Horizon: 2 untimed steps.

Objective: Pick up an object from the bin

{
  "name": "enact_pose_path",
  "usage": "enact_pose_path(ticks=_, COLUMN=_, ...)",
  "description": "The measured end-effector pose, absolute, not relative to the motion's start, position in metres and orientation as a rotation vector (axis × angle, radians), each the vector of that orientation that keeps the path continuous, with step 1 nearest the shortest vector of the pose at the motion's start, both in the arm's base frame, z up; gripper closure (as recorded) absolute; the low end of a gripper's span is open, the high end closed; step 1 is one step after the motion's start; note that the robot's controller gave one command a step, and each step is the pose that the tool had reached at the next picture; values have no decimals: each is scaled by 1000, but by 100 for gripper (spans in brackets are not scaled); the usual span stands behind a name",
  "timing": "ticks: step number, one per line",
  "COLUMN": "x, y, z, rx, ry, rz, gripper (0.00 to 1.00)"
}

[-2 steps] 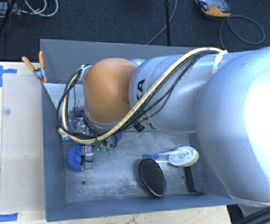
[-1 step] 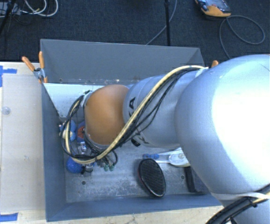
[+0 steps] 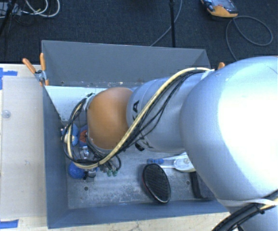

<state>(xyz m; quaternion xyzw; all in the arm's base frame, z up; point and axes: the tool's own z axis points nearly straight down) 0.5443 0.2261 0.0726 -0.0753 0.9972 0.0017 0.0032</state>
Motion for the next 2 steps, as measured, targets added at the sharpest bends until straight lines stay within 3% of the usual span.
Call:
enact_pose_path(ticks=1, x=547, y=235, z=94, rx=-246, ry=3129, rz=2, gripper=100)
enact_pose_path(ticks=2, x=539, y=231, z=148, rx=-254, ry=3132, rz=2, gripper=100)
